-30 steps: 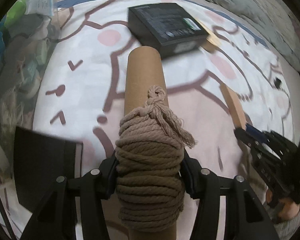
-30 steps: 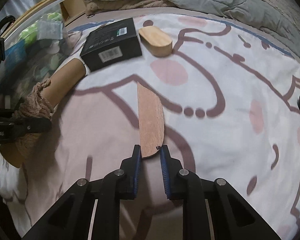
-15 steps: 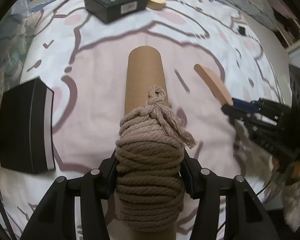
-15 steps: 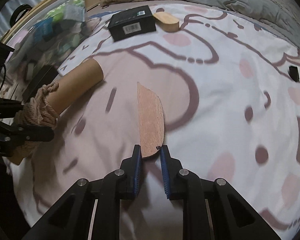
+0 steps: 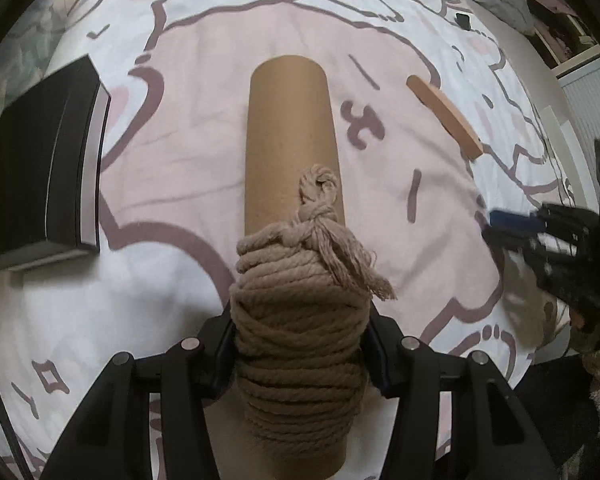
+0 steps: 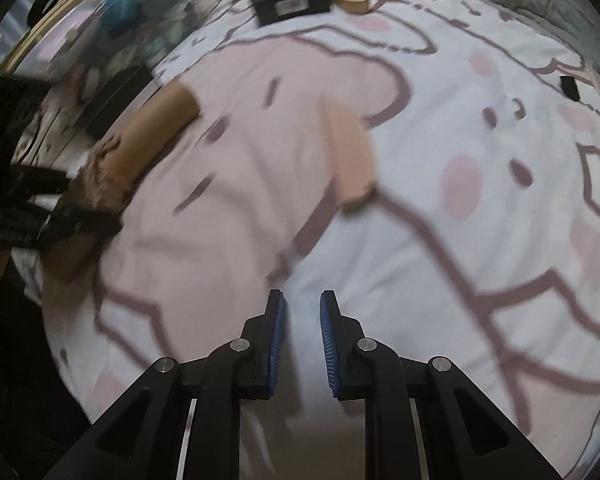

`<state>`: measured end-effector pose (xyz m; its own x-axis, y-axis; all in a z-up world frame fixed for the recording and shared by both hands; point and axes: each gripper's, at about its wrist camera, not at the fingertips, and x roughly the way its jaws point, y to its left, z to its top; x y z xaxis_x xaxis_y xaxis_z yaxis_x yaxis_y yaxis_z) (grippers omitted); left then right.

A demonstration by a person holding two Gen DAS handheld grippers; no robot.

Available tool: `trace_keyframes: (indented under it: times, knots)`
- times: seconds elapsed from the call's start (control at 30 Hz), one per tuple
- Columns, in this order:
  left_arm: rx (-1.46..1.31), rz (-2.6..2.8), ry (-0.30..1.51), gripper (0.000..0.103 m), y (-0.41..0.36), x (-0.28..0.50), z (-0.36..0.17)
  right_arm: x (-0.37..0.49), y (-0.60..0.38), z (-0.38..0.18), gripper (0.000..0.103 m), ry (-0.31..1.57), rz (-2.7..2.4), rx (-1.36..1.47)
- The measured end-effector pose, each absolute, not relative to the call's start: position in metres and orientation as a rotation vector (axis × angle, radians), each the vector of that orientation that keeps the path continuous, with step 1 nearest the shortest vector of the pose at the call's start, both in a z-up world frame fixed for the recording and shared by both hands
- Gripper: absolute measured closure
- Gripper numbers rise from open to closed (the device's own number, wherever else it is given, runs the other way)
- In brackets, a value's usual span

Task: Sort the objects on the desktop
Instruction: 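Carry the rope-wrapped tube with the left gripper while right carries the wooden slat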

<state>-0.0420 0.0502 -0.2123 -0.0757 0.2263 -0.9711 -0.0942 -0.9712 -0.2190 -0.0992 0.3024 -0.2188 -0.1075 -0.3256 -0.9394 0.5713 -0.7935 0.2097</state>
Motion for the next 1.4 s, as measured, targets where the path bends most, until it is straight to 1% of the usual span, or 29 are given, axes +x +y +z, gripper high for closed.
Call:
trace_keyframes:
  times: [0.1,0.23,0.43,0.47,0.5,0.53,0.57,0.67,0.77,0.83,0.87,0.93,1.0,1.1,1.27,1.4]
  knots:
    - [-1.982,2.127,-0.153,0.05,0.049,-0.043,-0.213,-0.086,0.296,-0.216,0.084,0.297,-1.946,1.582]
    - [-1.996,2.097,-0.152,0.048,0.051,-0.046,-0.215,-0.098,0.298,-0.203,0.084,0.228,-2.007,1.567]
    - [-1.985,2.072,-0.111,0.033,0.06,-0.05,-0.221,-0.138,0.295,-0.187,0.083,0.222,-2.187,1.476]
    - [-1.978,2.073,-0.095,0.029,0.063,-0.049,-0.222,-0.143,0.292,-0.188,0.08,0.235,-2.207,1.47]
    - [-1.968,2.075,-0.071,0.026,0.067,-0.048,-0.223,-0.15,0.289,-0.19,0.063,0.268,-2.24,1.476]
    - [-1.959,2.077,-0.05,0.024,0.07,-0.047,-0.224,-0.154,0.285,-0.192,0.048,0.299,-2.268,1.487]
    - [-1.95,2.078,-0.027,0.021,0.074,-0.045,-0.225,-0.157,0.281,-0.194,0.029,0.32,-2.286,1.487]
    - [-1.924,2.084,0.023,0.017,0.081,-0.042,-0.226,-0.162,0.279,-0.197,0.029,0.357,-2.287,1.456]
    - [-1.901,2.098,-0.001,0.015,0.081,-0.042,-0.228,-0.168,0.273,-0.2,0.03,0.367,-2.268,1.453]
    - [-1.883,2.119,-0.024,0.015,0.08,-0.041,-0.227,-0.17,0.271,-0.205,0.049,0.386,-2.244,1.468]
    - [-1.867,2.151,-0.051,0.015,0.078,-0.041,-0.226,-0.172,0.27,-0.208,0.062,0.394,-2.232,1.483]
    - [-1.848,2.192,-0.084,0.015,0.075,-0.04,-0.225,-0.174,0.27,-0.215,0.065,0.391,-2.214,1.508]
    - [-1.828,2.221,-0.072,0.019,0.076,-0.039,-0.223,-0.174,0.271,-0.217,0.075,0.373,-2.19,1.506]
    - [-1.799,2.249,-0.035,0.022,0.079,-0.034,-0.222,-0.165,0.268,-0.212,0.076,0.401,-2.184,1.48]
    - [-1.779,2.271,-0.023,0.027,0.083,-0.033,-0.217,-0.137,0.27,-0.209,0.077,0.379,-2.134,1.495]
    - [-1.78,2.283,-0.032,0.028,0.076,-0.036,-0.223,-0.109,0.274,-0.208,0.077,0.378,-2.098,1.519]
